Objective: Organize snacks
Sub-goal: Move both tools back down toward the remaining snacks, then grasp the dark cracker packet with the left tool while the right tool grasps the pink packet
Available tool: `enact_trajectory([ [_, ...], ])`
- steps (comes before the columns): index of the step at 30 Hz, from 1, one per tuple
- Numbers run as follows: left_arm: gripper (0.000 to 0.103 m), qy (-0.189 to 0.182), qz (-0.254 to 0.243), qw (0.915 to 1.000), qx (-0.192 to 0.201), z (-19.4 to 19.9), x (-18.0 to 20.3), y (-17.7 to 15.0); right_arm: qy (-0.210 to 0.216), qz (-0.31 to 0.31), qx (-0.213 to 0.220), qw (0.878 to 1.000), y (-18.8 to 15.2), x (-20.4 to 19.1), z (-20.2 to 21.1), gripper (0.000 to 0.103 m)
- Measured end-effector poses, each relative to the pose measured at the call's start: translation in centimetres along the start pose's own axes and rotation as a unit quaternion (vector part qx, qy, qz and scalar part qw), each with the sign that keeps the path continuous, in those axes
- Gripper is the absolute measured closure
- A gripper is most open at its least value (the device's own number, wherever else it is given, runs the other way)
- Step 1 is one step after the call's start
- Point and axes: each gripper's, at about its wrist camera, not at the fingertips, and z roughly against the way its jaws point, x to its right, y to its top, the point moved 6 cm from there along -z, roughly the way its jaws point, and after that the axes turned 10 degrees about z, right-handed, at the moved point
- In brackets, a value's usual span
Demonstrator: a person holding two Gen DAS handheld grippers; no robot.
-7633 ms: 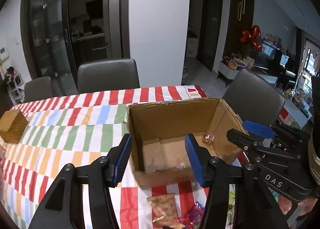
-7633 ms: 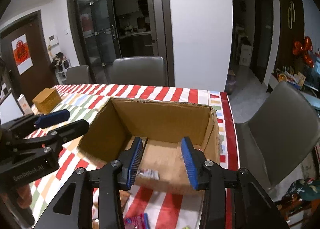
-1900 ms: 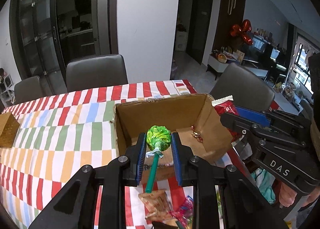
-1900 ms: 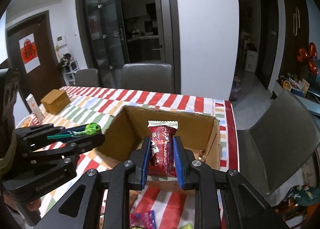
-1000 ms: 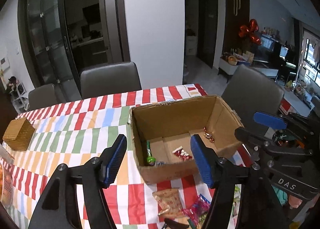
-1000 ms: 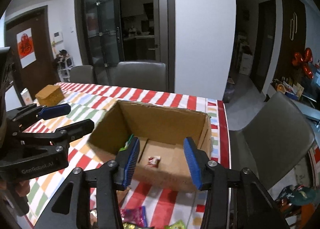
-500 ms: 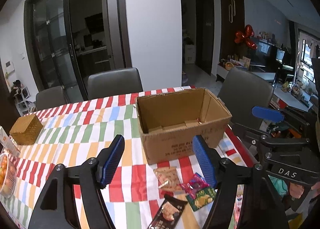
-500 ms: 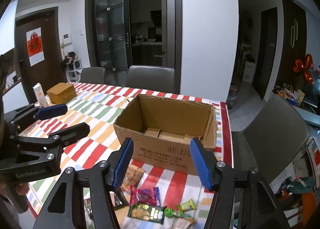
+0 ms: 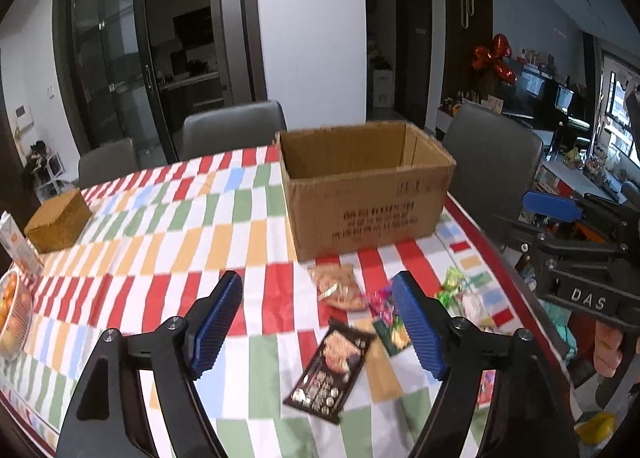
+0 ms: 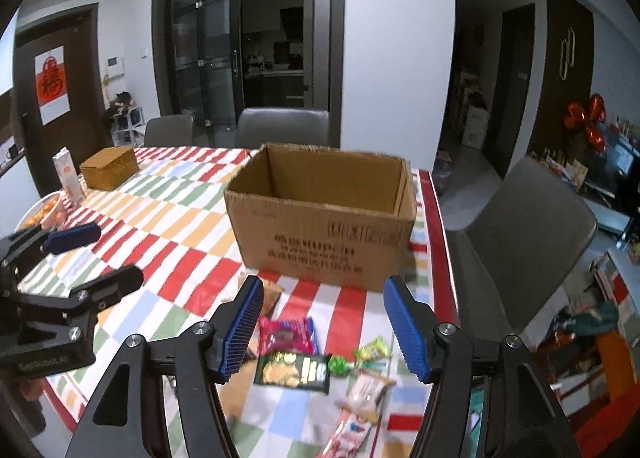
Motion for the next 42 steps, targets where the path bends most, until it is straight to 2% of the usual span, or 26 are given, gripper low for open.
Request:
enact_trajectory([
  [9, 0.024, 0.008, -0.008, 0.9992, -0.037, -1.2, -0.2, -4.3, 0.013, -0.022, -0.070, 0.997, -5.8, -1.1, -1.3, 0.040],
  [17, 0.023, 0.015, -0.022, 0.9958, -0.087, -4.4, -0.5, -7.4, -0.004, -0.070, -0.141, 0.988, -10.5, -0.9, -3.5, 0.040],
  [22, 0.022, -0.001, -0.031, 0.9907, -0.133, -7.1, -0.4, -9.2, -0.025, -0.076, -0.174, 0.981, -12.3, -0.7, -4.4, 0.040],
  [28, 0.022, 0.012, -0.060, 0.9857, -0.157, -9.7, -0.3, -10.4, -0.041, -0.093, -0.215, 0.971, -15.0, -0.4, -5.8, 0.040],
  [34, 0.021, 0.022, -0.079, 0.9812, -0.175, -12.2, -0.4, -11.4, -0.053, -0.096, -0.240, 0.965, -16.5, -0.2, -6.8, 0.040],
  [38, 0.020, 0.029, -0.072, 0.9801, -0.182, -13.4, -0.8, -11.5, -0.056, -0.086, -0.250, 0.963, -16.9, -0.6, -7.4, 0.040],
  [42, 0.018, 0.024, -0.061, 0.9806, -0.185, -14.0, -1.0, -11.4, -0.061, -0.079, -0.247, 0.964, -17.0, -0.8, -7.9, 0.046],
])
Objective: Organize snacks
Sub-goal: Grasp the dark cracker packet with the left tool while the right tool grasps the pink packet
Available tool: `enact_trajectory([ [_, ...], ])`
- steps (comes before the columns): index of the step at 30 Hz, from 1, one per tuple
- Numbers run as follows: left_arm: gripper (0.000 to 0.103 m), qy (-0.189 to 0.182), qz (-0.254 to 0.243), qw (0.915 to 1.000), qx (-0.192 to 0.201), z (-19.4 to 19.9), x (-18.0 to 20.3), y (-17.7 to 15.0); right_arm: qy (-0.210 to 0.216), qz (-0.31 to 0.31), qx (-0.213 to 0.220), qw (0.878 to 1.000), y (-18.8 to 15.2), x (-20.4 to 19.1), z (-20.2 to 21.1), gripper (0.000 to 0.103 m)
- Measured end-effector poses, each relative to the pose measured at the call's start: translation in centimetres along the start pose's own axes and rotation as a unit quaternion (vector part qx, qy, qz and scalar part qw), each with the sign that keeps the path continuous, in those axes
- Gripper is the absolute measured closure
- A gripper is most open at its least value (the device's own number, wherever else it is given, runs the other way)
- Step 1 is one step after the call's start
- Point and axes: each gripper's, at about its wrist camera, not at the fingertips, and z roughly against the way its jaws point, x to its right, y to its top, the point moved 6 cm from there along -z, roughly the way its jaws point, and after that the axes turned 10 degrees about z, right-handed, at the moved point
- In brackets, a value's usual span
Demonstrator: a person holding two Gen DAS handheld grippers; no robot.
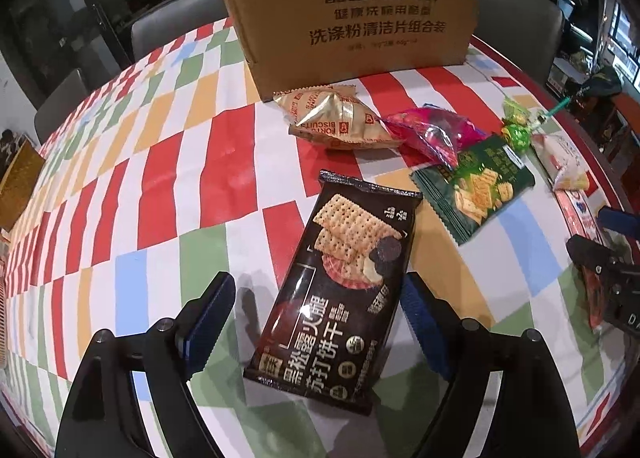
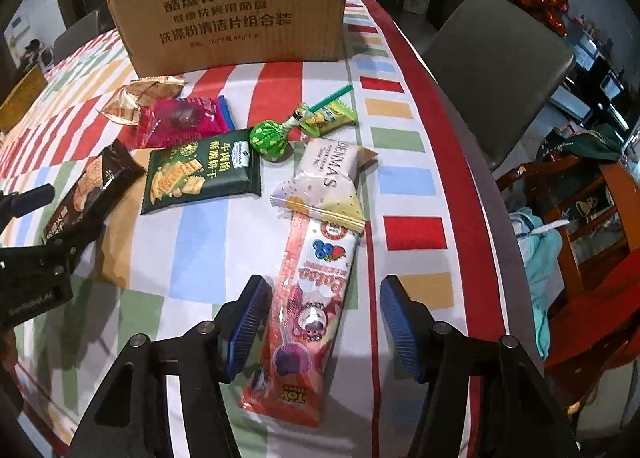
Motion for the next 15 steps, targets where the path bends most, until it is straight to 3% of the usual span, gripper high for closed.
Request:
enact_trajectory([
  [3, 0.020, -0.017, 0.017, 0.9997, -0.007, -0.3, -0.2, 0.2, 0.003, 0.005, 0.005, 1.000, 0.2, -0.2, -0.1, 0.053],
  [5, 0.033, -0.038, 0.035, 0.9985, -0.017, -0.4, -0.2, 0.1, 0.011, 0.005, 0.007, 1.000, 0.4, -0.4, -0.1, 0.058],
  [8, 0.044, -0.045, 0.041, 0.9979, -0.020, -0.1, 0.1, -0.1, 0.025, 0.008, 0.011, 1.000, 0.4, -0.6, 0.0, 0.065],
  [15, 0.049, -0.057, 0.055, 0.9966, -0.023, 1.1, 1.1, -1.5, 0.065, 0.007, 0.021, 0.998, 0.2, -0.5, 0.2, 0.073],
])
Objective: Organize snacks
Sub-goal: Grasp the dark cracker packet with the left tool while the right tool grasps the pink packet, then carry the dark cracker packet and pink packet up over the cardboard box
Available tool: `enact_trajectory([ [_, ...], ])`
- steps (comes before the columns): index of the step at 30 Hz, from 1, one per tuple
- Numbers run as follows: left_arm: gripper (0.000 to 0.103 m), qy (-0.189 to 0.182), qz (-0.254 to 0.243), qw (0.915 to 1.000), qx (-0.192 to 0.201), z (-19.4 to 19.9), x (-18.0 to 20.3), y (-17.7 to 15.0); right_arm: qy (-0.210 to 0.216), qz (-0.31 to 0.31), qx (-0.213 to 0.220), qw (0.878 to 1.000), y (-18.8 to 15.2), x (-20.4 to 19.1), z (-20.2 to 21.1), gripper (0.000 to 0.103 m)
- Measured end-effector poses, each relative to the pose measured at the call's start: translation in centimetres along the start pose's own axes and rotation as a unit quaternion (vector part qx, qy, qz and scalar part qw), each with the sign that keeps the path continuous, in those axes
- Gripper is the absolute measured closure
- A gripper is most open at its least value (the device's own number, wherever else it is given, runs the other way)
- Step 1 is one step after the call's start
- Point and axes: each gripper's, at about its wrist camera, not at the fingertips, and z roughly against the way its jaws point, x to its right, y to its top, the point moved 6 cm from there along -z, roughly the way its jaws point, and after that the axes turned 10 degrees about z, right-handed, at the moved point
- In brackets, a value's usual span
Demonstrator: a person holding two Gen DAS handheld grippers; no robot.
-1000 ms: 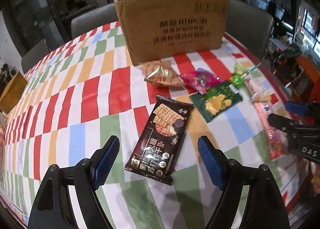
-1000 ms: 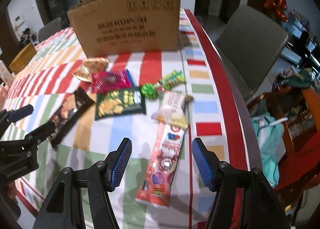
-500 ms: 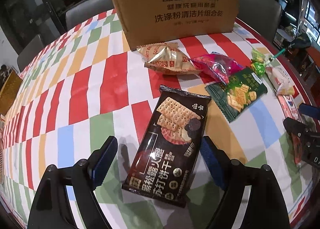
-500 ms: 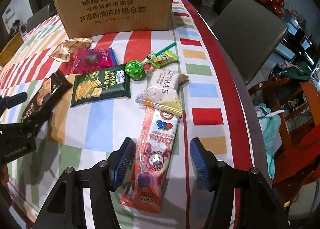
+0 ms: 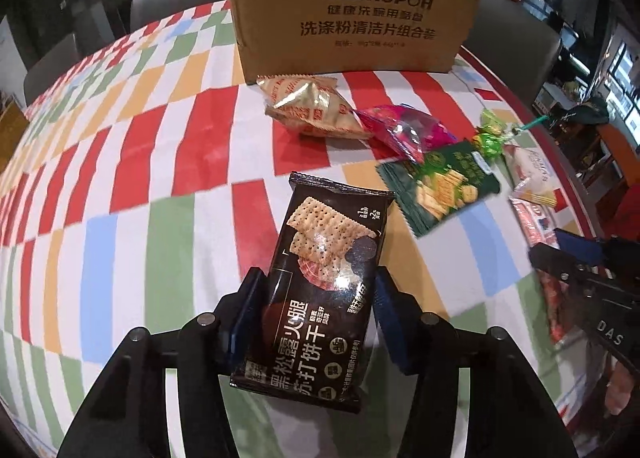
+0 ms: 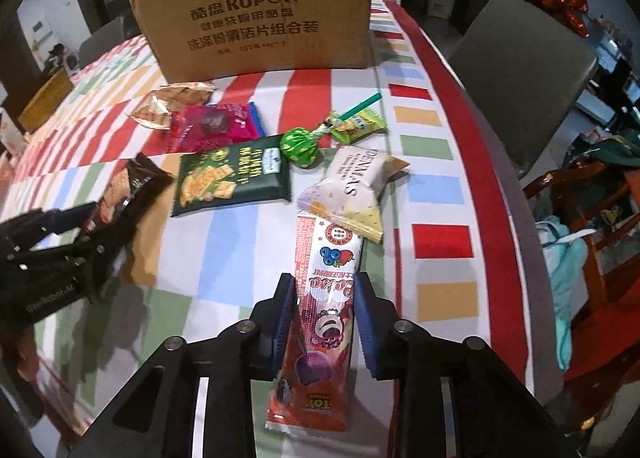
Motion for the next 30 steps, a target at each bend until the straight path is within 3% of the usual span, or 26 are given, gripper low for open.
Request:
enact_trajectory([
  [5, 0.051, -0.008, 0.019, 0.9998, 0.006, 1.2, 0.4, -1.0, 0.026, 0.004, 0.011, 1.000, -0.2, -0.6, 0.6, 0.075],
  [15, 0.051, -0.016, 0.033, 0.9986, 0.038, 4.3, 1.0, -1.2, 0.039, 0.025, 0.049, 0.998, 0.2, -1.1, 3.1, 0.076],
  [30, 0.051, -0.035, 0.037, 0.9926, 0.110, 10.3, 2.8, 1.7, 0.060, 0.049, 0.131, 0.988, 4.2, -1.1, 8.1, 0.075],
])
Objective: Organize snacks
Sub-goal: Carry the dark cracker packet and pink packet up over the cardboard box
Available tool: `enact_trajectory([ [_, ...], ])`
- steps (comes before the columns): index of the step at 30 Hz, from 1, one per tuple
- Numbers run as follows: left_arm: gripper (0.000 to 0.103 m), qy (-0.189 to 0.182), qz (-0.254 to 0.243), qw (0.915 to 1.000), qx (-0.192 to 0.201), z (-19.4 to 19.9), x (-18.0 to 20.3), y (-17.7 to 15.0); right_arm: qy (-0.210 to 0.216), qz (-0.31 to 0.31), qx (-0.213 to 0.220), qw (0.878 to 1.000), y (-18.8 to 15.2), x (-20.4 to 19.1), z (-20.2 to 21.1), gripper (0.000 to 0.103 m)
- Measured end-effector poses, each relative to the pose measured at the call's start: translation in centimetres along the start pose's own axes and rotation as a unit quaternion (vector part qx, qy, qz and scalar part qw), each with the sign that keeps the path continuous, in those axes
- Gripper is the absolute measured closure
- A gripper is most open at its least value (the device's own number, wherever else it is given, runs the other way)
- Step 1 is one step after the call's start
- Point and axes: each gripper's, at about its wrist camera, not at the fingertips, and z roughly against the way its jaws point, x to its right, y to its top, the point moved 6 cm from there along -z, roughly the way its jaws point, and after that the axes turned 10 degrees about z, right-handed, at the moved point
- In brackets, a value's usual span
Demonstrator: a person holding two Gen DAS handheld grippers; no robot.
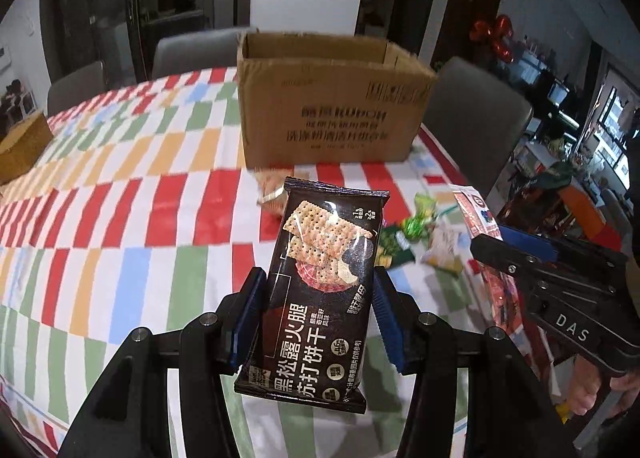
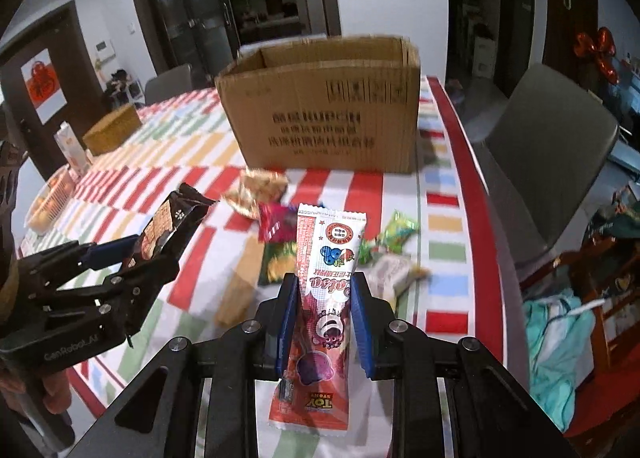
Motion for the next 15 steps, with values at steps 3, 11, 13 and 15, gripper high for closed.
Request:
enact_trajectory([
  [3, 0.051, -0.005, 0.001, 0.9998, 0.018, 1.1, 0.4, 1.3, 0.002, 0.005, 0.022, 1.000, 1.5, 0.1, 0.9, 0.075],
  [11, 0.051, -0.008, -0.006, 0.9976, 0.069, 3.3, 1.6, 5.6, 0.006, 0.013, 0.071, 0.997, 6.0, 0.7, 2.7, 0.075],
  [13, 0.051, -0.008, -0.008, 0.9970, 0.077, 3.4, 1.8, 6.6, 0.005, 0.015, 0.082, 0.997, 7.4, 1.0, 3.0, 0.075],
  [15, 0.051, -0.007, -0.010, 0.9961, 0.088, 3.7, 2.0, 7.8, 0.004, 0.014, 0.089, 0.996, 8.3, 1.2, 3.2, 0.075],
])
